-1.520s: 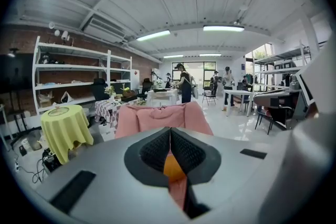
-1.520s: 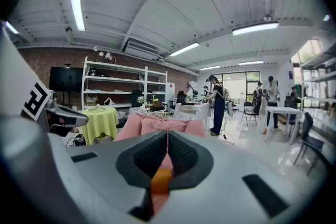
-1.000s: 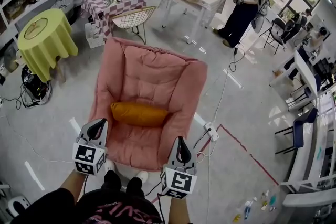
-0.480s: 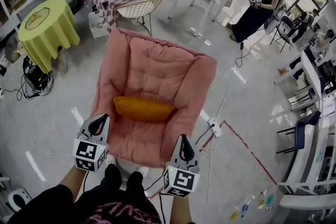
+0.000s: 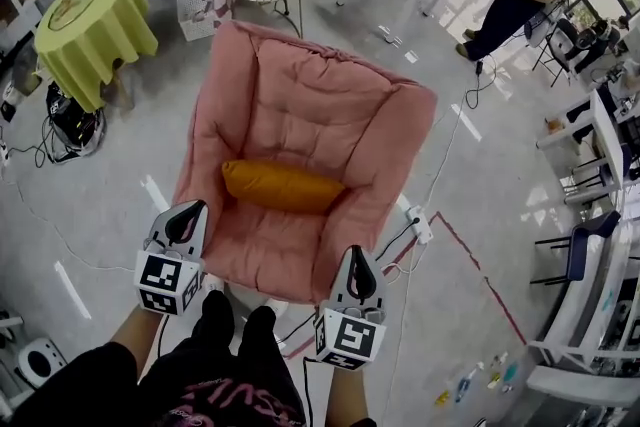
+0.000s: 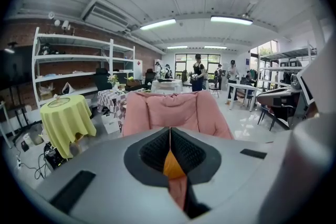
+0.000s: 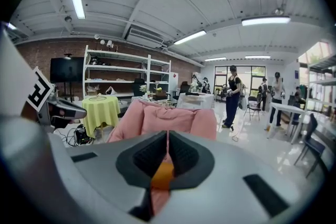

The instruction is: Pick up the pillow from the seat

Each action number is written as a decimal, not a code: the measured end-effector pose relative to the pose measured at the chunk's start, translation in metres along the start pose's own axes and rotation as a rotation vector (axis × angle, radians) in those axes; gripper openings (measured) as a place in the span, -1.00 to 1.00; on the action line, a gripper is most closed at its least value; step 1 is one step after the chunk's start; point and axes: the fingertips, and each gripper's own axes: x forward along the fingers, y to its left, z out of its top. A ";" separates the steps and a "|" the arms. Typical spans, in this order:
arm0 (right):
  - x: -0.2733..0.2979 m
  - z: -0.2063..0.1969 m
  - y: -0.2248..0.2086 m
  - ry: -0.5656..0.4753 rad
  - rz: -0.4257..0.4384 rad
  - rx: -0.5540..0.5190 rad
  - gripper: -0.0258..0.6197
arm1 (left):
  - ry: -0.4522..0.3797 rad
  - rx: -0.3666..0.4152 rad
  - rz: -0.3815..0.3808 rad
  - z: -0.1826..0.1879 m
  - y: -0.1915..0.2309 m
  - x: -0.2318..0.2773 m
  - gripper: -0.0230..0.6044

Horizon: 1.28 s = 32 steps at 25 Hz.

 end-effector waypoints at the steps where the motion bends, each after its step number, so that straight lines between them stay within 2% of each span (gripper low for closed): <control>1: 0.003 -0.003 0.000 0.005 0.001 0.002 -0.86 | 0.005 -0.001 0.003 -0.003 0.002 0.003 -0.90; 19: 0.047 -0.048 -0.002 0.078 0.005 0.023 -0.86 | 0.090 -0.021 0.019 -0.051 0.014 0.041 -0.90; 32: 0.078 -0.102 -0.001 0.144 0.011 0.036 -0.85 | 0.160 -0.010 0.016 -0.103 0.013 0.077 -0.90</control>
